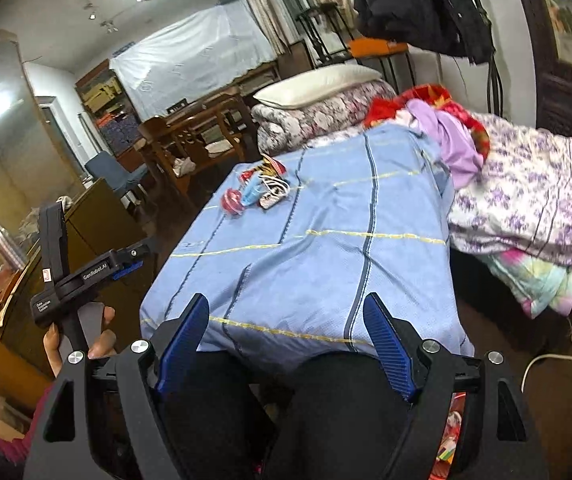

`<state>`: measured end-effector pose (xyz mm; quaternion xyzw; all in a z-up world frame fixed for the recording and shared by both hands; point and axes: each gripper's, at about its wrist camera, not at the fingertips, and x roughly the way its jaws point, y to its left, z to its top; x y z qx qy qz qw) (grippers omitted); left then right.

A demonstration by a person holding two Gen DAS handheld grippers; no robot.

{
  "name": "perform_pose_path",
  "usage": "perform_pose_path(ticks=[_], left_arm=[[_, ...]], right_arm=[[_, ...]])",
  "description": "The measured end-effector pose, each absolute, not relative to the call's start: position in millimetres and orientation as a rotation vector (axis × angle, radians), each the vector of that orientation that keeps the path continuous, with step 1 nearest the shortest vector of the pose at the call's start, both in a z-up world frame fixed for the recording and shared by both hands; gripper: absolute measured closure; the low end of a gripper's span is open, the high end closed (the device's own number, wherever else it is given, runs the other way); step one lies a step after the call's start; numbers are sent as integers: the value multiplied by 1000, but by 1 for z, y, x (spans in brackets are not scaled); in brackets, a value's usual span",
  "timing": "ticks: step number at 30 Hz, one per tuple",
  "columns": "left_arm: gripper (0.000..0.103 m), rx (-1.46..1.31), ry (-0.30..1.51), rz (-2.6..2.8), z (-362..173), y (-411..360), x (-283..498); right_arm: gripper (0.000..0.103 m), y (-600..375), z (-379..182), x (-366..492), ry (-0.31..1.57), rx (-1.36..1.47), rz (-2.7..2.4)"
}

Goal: Collect trash
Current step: 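Grasp the red plastic cup with the left tool while the right tool grasps the blue face mask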

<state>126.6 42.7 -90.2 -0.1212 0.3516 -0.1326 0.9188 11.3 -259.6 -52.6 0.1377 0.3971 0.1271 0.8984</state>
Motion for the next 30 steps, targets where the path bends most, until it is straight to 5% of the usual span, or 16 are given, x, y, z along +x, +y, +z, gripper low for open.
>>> perform_pose_path(ticks=[30], left_arm=[[14, -240, 862, -133, -154, 53, 322]], right_arm=[[25, -270, -127, 129, 1011, 331, 176]])
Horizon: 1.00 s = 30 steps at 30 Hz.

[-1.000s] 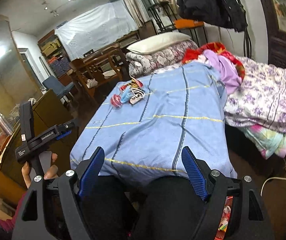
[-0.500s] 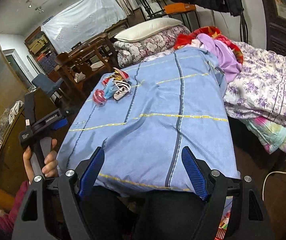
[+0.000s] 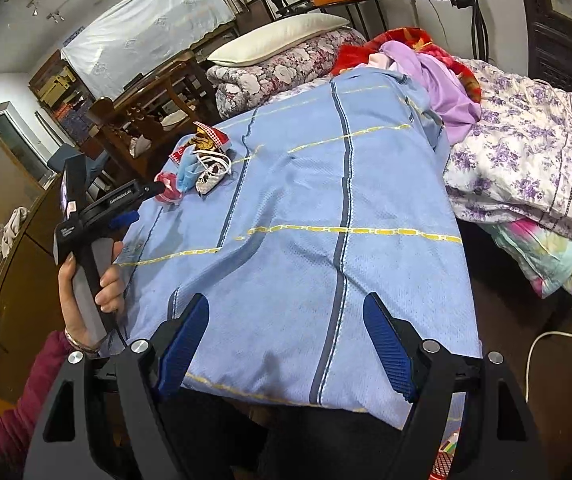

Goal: Collect trash
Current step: 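Grasp the red plastic cup with the left tool while the right tool grasps the blue face mask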

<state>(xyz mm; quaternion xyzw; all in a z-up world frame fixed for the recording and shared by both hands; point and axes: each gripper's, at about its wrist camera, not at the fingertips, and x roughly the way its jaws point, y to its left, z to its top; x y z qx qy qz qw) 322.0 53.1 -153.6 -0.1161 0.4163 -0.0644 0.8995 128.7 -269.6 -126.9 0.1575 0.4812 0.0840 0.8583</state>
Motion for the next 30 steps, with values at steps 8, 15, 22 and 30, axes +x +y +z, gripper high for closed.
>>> perform_pose_path(ticks=[8, 15, 22, 30], left_arm=[[72, -293, 863, -198, -157, 60, 322], [71, -261, 802, -222, -147, 60, 258], [71, -293, 799, -223, -158, 64, 221], [71, -269, 757, -175, -177, 59, 209]], right_arm=[[25, -261, -127, 137, 1014, 308, 183], [25, -239, -130, 151, 1022, 283, 234], [25, -206, -127, 183, 987, 243, 309], [27, -174, -122, 236, 939, 196, 339]])
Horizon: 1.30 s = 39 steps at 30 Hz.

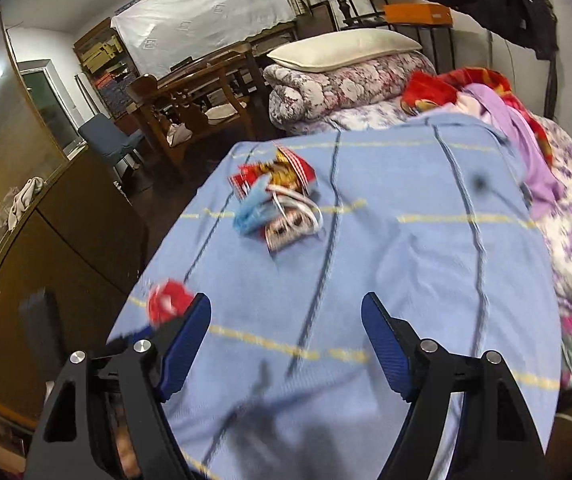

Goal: Collect trash
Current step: 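Grasp the red plastic cup with the left tool while the right tool grasps the blue face mask, then carry the red cup and blue mask to the red wastebasket with both tools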

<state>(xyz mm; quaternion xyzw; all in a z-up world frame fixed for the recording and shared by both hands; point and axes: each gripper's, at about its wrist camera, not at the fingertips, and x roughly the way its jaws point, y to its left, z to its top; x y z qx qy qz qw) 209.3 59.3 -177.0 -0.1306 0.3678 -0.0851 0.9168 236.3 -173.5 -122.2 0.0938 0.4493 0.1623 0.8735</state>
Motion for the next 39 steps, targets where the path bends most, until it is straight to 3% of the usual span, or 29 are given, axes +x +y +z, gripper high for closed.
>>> perform_pose_path(ticks=[9, 12, 15, 17, 20, 28, 39], left_arm=[[71, -267, 727, -183, -180, 60, 209], [71, -280, 721, -195, -181, 62, 208], [71, -301, 715, -209, -182, 65, 208], [71, -298, 712, -208, -182, 65, 208], [71, -289, 710, -204, -182, 64, 207], [71, -294, 713, -198, -181, 59, 205], [71, -316, 730, -231, -153, 53, 177]], right_arm=[[28, -124, -122, 312, 884, 117, 378], [35, -109, -133, 334, 906, 108, 379], [49, -99, -151, 352, 940, 118, 371], [83, -97, -161, 358, 967, 125, 362], [97, -103, -160, 352, 946, 174, 361], [97, -141, -80, 267, 729, 198, 392], [97, -210, -60, 182, 734, 237, 296]])
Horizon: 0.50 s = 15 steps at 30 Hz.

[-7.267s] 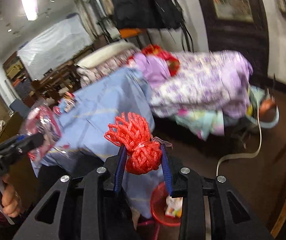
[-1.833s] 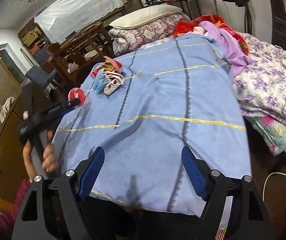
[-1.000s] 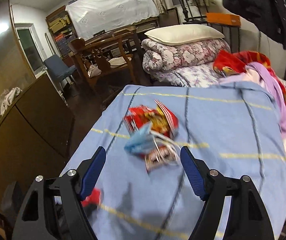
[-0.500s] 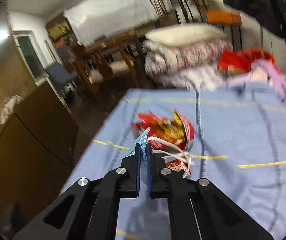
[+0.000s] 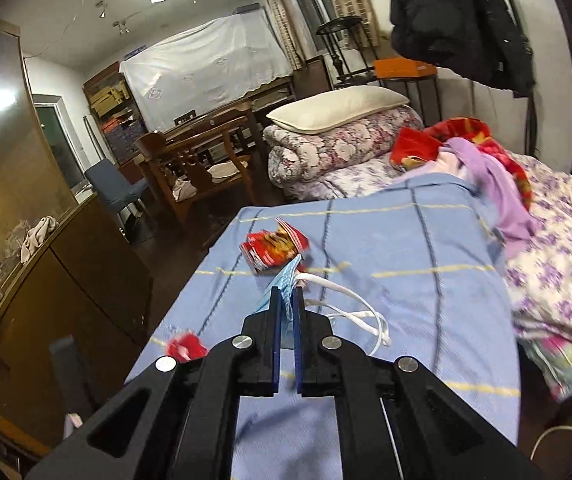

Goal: Collect trash
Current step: 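Carry the red cup and blue mask to the red wastebasket with both tools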

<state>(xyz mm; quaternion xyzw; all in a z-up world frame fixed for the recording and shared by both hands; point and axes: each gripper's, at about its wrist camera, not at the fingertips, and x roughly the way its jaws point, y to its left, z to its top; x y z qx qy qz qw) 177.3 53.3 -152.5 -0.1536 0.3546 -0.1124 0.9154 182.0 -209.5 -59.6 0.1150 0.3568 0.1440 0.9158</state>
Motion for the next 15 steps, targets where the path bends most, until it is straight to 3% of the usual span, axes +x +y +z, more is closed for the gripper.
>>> perform_pose_path(ticks=[15], left_arm=[[71, -233, 611, -321, -77, 1, 106]], right_arm=[[97, -263, -26, 83, 638, 260, 279]])
